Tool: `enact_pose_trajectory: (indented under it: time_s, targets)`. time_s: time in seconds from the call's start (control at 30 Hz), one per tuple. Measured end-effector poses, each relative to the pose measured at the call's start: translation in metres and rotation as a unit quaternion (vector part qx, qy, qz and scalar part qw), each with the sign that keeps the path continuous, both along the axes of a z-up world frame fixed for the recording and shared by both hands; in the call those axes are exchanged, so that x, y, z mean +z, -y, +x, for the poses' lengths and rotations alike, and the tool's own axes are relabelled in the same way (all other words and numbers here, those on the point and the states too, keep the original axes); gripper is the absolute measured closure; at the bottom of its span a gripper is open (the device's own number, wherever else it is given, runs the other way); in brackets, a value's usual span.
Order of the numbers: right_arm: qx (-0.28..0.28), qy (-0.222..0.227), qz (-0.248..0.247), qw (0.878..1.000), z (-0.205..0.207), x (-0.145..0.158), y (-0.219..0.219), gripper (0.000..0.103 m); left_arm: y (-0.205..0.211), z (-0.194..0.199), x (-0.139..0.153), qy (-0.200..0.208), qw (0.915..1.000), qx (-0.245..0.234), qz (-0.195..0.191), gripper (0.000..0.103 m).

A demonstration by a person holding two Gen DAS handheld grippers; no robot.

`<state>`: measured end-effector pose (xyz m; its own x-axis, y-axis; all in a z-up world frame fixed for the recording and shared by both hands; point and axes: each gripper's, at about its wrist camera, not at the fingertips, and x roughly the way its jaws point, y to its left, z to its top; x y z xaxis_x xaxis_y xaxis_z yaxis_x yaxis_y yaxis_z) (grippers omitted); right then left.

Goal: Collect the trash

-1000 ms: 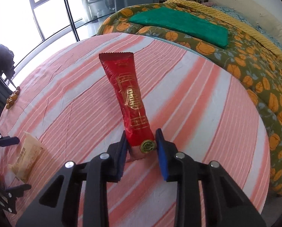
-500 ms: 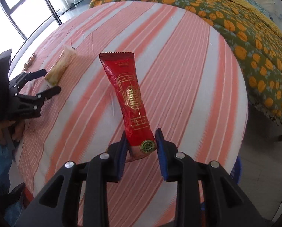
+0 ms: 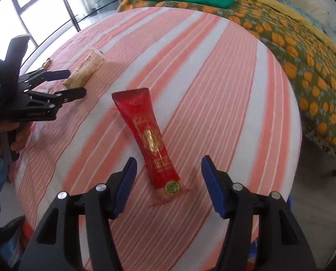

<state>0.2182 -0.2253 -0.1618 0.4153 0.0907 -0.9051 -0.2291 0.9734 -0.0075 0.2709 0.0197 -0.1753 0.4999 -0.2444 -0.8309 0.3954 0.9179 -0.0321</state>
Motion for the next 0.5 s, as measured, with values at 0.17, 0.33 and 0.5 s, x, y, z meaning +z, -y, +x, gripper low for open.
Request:
enact_pose_trajectory:
  time_s: [0.17, 0.33, 0.5]
  targets:
    - [0.027, -0.022, -0.007, 0.999, 0.006, -0.01, -0.009, 0.062, 0.006, 0.009, 0.002, 0.0, 0.9999, 0.013, 0.009, 0.034]
    - [0.006, -0.01, 0.01, 1.0, -0.006, -0.004, -0.008, 0.086, 0.009, 0.008, 0.002, 0.002, 0.9996, 0.02, 0.022, 0.062]
    - [-0.024, 0.008, 0.057, 0.998, -0.025, 0.01, 0.007, 0.09, 0.011, -0.006, 0.008, 0.004, 0.9997, 0.019, 0.015, 0.083]
